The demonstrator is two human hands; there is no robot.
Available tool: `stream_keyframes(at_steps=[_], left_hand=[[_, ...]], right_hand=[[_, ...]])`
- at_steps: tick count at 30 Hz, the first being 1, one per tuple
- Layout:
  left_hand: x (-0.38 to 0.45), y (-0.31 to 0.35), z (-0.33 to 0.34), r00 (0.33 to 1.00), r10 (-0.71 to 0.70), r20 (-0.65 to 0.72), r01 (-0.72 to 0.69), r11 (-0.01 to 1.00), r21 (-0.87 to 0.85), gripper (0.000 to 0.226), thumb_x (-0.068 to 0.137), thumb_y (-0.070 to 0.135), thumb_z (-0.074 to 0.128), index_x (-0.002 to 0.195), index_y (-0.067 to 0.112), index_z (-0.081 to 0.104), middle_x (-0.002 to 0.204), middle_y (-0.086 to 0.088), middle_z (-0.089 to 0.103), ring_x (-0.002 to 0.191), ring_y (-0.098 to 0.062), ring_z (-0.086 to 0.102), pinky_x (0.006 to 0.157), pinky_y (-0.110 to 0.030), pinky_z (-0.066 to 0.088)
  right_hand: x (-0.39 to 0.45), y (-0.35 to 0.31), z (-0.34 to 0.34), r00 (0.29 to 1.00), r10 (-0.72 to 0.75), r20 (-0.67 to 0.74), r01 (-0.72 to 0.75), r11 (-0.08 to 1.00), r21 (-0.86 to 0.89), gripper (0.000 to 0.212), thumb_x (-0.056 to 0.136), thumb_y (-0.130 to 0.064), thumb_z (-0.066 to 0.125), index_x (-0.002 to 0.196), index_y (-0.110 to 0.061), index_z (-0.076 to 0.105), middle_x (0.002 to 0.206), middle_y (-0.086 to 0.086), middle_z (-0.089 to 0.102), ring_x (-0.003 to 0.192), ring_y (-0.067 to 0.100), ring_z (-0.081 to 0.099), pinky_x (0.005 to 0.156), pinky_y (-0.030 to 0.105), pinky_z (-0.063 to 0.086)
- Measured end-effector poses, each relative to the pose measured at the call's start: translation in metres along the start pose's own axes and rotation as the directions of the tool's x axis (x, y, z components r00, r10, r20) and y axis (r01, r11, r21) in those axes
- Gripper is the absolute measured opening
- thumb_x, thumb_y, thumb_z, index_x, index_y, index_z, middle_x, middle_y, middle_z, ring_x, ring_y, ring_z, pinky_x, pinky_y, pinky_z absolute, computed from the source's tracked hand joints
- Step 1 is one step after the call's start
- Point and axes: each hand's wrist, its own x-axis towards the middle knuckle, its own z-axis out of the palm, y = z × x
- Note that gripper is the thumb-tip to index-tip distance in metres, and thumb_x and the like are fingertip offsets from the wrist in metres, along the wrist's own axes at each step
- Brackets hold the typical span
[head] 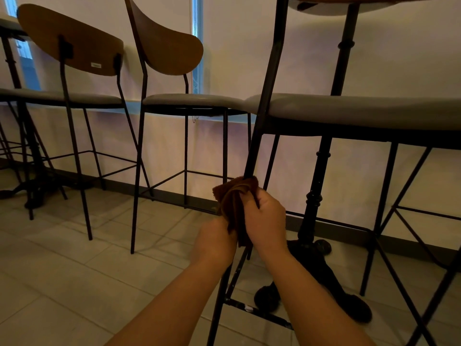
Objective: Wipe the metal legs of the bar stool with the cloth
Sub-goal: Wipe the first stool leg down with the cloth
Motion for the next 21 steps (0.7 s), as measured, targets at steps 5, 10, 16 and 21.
stream_keyframes(at_steps=[5, 10, 16, 21], left_hand=[[-0.001, -0.001, 0.001, 1.0, 0.016, -0.021, -0.016, 1.0, -0.018, 0.031, 0.092, 0.017, 0.051, 0.065, 0.03, 0.044, 0.065, 0.007, 0.052, 0.056, -0.005, 0.052, 0.048, -0.018, 0.034], [0.003, -0.002, 0.0, 1.0, 0.014, -0.005, -0.014, 0.999, -0.04, 0.025, 0.091, 0.018, 0.052, 0.068, 0.027, 0.05, 0.068, 0.005, 0.057, 0.059, -0.008, 0.055, 0.049, -0.018, 0.035], [0.009, -0.004, -0.011, 0.996, -0.01, 0.089, 0.013, 1.0, -0.029, 0.024, 0.089, 0.018, 0.057, 0.069, 0.028, 0.05, 0.07, 0.007, 0.057, 0.058, -0.003, 0.054, 0.042, -0.008, 0.039], [0.012, -0.002, -0.031, 0.943, -0.017, 0.331, 0.044, 0.996, -0.073, 0.008, 0.088, 0.013, 0.06, 0.083, 0.019, 0.063, 0.092, -0.006, 0.066, 0.087, -0.017, 0.064, 0.078, -0.027, 0.053]], right_hand=[[0.003, -0.006, 0.011, 0.994, -0.064, -0.087, 0.051, 0.989, -0.141, 0.023, 0.096, -0.037, 0.05, 0.08, -0.022, 0.057, 0.067, -0.011, 0.057, 0.062, 0.0, 0.058, 0.046, 0.01, 0.04], [0.006, -0.005, 0.013, 0.995, -0.069, -0.069, 0.051, 0.971, -0.234, 0.031, 0.098, -0.04, 0.042, 0.075, -0.022, 0.053, 0.064, -0.009, 0.054, 0.056, 0.003, 0.054, 0.046, 0.011, 0.033], [0.012, -0.006, -0.005, 0.995, -0.017, 0.095, 0.041, 0.966, -0.254, 0.023, 0.095, -0.039, 0.05, 0.078, -0.024, 0.055, 0.069, -0.006, 0.059, 0.06, 0.004, 0.057, 0.046, 0.014, 0.041], [0.013, -0.006, -0.019, 0.972, 0.039, 0.234, -0.012, 0.993, -0.117, 0.007, 0.093, -0.036, 0.056, 0.088, -0.035, 0.06, 0.085, -0.012, 0.067, 0.077, 0.001, 0.064, 0.058, 0.011, 0.051]])
